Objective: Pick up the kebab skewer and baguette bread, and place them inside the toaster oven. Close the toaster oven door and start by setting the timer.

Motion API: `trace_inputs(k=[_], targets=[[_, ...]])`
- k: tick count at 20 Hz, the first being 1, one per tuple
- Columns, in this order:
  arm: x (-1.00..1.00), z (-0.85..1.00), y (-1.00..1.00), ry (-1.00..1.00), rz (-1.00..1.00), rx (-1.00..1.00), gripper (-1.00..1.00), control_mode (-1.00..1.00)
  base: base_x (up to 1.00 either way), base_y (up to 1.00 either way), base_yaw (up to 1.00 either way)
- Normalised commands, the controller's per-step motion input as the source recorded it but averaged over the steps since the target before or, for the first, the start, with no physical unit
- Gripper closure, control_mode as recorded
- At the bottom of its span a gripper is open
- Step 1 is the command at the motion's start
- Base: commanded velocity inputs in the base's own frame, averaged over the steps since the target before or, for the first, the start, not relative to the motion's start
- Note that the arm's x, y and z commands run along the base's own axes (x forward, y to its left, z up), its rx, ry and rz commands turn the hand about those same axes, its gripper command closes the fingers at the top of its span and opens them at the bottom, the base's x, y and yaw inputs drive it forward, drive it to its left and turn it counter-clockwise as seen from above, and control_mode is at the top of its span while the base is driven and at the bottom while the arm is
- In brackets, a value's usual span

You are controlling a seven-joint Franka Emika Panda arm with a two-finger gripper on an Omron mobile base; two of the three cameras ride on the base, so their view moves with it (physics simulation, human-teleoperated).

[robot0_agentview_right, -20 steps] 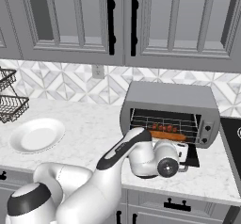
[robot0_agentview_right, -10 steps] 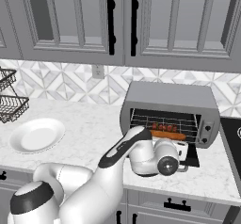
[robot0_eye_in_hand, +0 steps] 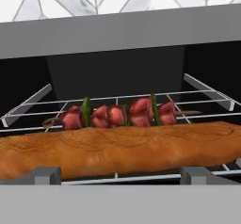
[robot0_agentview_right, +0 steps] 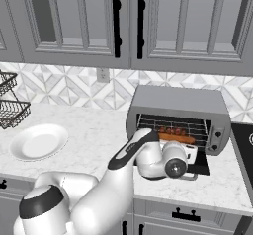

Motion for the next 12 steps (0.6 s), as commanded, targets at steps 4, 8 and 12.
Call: trace_inputs(k=[4, 8, 12], targets=[[0.20, 0.00, 0.00, 0.00, -0.03, 0.00, -1.00, -1.00, 0.00, 0.00, 0.00], [0.23, 0.00, 0.00, 0.00, -0.03, 0.00, -1.00, -1.00, 0.00, 0.00, 0.00], [0.29, 0.00, 0.00, 0.00, -0.02, 0.00, -1.00, -1.00, 0.00, 0.00, 0.00]])
